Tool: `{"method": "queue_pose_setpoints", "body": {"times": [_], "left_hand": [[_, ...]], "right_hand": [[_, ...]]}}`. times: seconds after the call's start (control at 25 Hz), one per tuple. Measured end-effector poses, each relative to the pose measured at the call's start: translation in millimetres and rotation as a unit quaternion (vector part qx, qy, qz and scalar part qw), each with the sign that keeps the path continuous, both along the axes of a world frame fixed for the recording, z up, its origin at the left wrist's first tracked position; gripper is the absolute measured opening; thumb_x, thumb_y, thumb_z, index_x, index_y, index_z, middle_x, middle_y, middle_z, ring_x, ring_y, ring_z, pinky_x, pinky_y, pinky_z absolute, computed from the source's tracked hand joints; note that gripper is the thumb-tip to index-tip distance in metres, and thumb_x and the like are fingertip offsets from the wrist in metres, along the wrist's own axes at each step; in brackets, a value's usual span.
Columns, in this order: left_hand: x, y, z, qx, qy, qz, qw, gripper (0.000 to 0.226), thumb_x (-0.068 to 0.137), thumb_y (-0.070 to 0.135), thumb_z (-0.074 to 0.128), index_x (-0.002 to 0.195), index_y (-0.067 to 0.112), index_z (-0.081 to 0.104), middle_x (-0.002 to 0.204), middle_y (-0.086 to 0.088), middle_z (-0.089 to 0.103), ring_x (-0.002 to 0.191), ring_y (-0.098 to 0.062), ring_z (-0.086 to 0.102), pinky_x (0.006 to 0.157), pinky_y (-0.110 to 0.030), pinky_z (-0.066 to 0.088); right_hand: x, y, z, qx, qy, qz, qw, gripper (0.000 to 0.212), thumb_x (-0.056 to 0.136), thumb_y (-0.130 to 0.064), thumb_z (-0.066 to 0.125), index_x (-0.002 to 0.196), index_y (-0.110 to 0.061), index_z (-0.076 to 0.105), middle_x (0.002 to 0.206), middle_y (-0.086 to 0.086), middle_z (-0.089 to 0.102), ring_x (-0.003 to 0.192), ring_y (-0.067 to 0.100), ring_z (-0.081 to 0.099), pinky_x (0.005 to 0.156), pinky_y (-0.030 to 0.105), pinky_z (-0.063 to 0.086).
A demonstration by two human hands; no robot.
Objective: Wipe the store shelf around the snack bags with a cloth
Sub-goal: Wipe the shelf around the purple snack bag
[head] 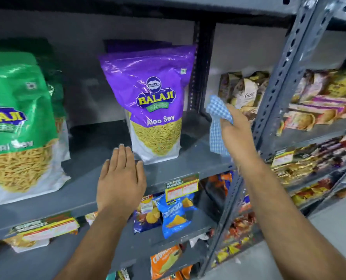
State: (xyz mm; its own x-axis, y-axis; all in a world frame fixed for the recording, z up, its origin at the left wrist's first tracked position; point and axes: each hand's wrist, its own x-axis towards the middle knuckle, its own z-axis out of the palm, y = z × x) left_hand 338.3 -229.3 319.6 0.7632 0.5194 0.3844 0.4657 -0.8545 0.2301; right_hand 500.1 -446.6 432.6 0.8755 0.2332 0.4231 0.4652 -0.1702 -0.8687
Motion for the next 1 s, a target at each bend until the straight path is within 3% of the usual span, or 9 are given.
{"method": "queue_pose_setpoints", "body": {"times": [0.12,0.2,0.28,0.36,0.48,0.72,0.84,0.92,1.0], "left_hand": [[1.4,2.1,-0.7,-0.004,0.052,0.021,0.998,0.08,0.1,0.049,0.006,0.164,0.01,0.035,0.174,-0.014,0.03,0.163,-0.027,0.025,0.131,-0.046,0.023],[1.7,2.8,0.2,-0.006,0.071,0.033,0.997,0.083,0.096,0.048,0.001,0.164,0.013,0.035,0.174,-0.014,0.028,0.163,-0.027,0.025,0.132,-0.046,0.021],[1.9,2.5,2.2,-0.006,0.076,0.038,0.996,0.084,0.094,0.047,-0.001,0.164,0.016,0.035,0.174,-0.013,0.029,0.162,-0.026,0.027,0.131,-0.046,0.022],[0.3,1.1,3.5,-0.002,0.079,0.037,0.996,0.085,0.094,0.047,-0.003,0.165,0.017,0.034,0.174,-0.011,0.029,0.162,-0.024,0.027,0.132,-0.045,0.022],[1.8,1.5,4.7,-0.003,0.076,0.034,0.996,0.085,0.094,0.048,-0.003,0.165,0.018,0.034,0.175,-0.01,0.029,0.162,-0.023,0.026,0.132,-0.043,0.02],[1.9,2.7,-0.9,0.016,0.08,0.04,0.996,0.073,0.1,0.041,0.013,0.157,0.012,0.048,0.166,-0.017,0.045,0.155,-0.03,0.042,0.127,-0.05,0.033],[2.6,3.3,-2.6,0.014,0.081,0.045,0.996,0.071,0.101,0.039,0.016,0.154,0.01,0.052,0.162,-0.018,0.049,0.152,-0.032,0.046,0.125,-0.052,0.038],[3.2,2.8,-1.9,0.015,0.078,0.045,0.996,0.073,0.1,0.04,0.014,0.155,0.01,0.051,0.163,-0.018,0.048,0.153,-0.031,0.045,0.125,-0.051,0.037],[3.3,3.0,-0.6,0.017,0.082,0.044,0.996,0.075,0.1,0.041,0.011,0.157,0.012,0.048,0.165,-0.017,0.045,0.155,-0.03,0.042,0.127,-0.05,0.035]], "right_hand": [[77.1,38.3,-2.7,-0.003,-0.028,-0.027,0.999,0.041,0.088,-0.005,0.04,0.115,-0.024,0.065,0.096,0.001,0.068,0.082,0.016,0.06,0.071,0.036,0.049],[122.5,70.6,-5.1,-0.059,-0.06,-0.04,0.996,0.044,0.085,-0.004,0.043,0.122,-0.018,0.063,0.107,0.002,0.068,0.094,0.022,0.063,0.079,0.03,0.05],[171.1,103.7,-20.1,-0.157,-0.084,-0.024,0.984,0.048,0.085,-0.008,0.045,0.128,-0.023,0.058,0.123,0.007,0.065,0.108,0.028,0.063,0.09,0.035,0.052],[241.3,136.1,-61.8,-0.305,-0.111,0.033,0.945,0.052,0.083,-0.015,0.046,0.131,-0.035,0.054,0.137,0.005,0.059,0.117,0.03,0.063,0.096,0.043,0.052],[295.6,170.2,-108.1,-0.42,-0.055,0.136,0.896,0.046,0.086,-0.025,0.045,0.128,-0.039,0.058,0.139,0.0,0.061,0.125,0.025,0.06,0.105,0.043,0.047],[180.8,134.6,-49.6,-0.37,0.023,0.158,0.915,0.035,0.1,-0.034,0.047,0.13,-0.025,0.062,0.137,-0.005,0.057,0.127,0.016,0.051,0.112,0.029,0.034],[140.2,94.9,-56.0,-0.383,0.001,0.149,0.912,0.038,0.104,-0.022,0.042,0.139,-0.018,0.056,0.148,0.008,0.052,0.134,0.024,0.049,0.116,0.035,0.031],[120.5,58.5,-71.1,-0.342,-0.013,0.166,0.925,0.037,0.1,-0.014,0.046,0.132,-0.023,0.062,0.138,0.003,0.061,0.125,0.018,0.056,0.112,0.037,0.04],[100.5,25.2,-83.5,-0.345,-0.024,0.154,0.926,0.038,0.098,-0.021,0.049,0.131,-0.036,0.06,0.14,-0.01,0.059,0.127,0.008,0.053,0.111,0.033,0.04]]}}
